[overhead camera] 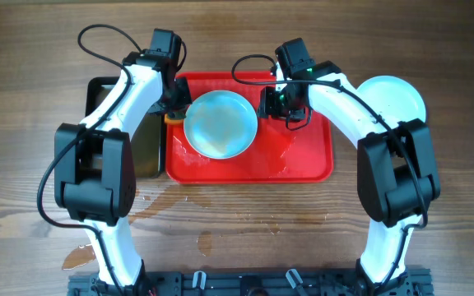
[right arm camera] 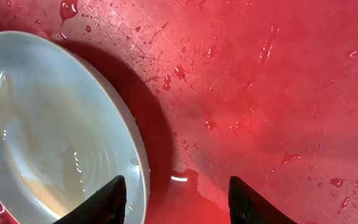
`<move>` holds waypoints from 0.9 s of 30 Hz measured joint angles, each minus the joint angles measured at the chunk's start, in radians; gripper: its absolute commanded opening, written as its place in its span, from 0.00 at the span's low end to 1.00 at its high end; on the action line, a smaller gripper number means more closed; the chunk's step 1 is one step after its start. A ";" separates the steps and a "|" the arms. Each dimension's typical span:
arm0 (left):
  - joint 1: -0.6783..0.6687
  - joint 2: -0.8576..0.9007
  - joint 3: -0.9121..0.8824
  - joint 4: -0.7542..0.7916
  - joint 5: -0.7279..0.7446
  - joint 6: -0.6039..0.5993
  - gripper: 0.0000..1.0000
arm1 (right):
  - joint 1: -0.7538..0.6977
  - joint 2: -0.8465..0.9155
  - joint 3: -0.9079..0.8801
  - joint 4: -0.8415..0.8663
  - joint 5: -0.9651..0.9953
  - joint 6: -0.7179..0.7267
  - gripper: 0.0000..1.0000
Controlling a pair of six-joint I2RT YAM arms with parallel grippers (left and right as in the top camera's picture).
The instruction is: Clean dirty plates on tray and stack at the side
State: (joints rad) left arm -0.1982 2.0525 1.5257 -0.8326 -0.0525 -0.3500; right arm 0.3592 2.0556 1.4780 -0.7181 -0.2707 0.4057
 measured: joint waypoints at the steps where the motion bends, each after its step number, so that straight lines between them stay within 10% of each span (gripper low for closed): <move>1: 0.000 0.000 -0.002 0.007 -0.004 0.000 0.21 | 0.000 0.000 0.000 0.001 0.000 0.000 0.54; 6: -0.014 0.012 -0.019 0.034 -0.015 0.001 0.04 | 0.000 0.000 0.000 0.002 0.000 0.000 0.54; 10: -0.024 0.046 -0.019 0.047 -0.028 0.003 0.04 | 0.000 0.000 0.000 0.006 -0.003 -0.001 0.37; 22: -0.026 -0.077 0.000 0.000 0.063 0.003 0.04 | 0.000 0.055 0.000 0.056 -0.084 -0.080 0.43; 27: -0.026 -0.151 0.017 -0.011 0.089 -0.006 0.04 | 0.000 0.067 0.000 0.064 -0.105 -0.100 0.19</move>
State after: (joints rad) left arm -0.2237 1.9015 1.5425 -0.8433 0.0368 -0.3557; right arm 0.3592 2.1223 1.4780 -0.6544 -0.3752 0.3054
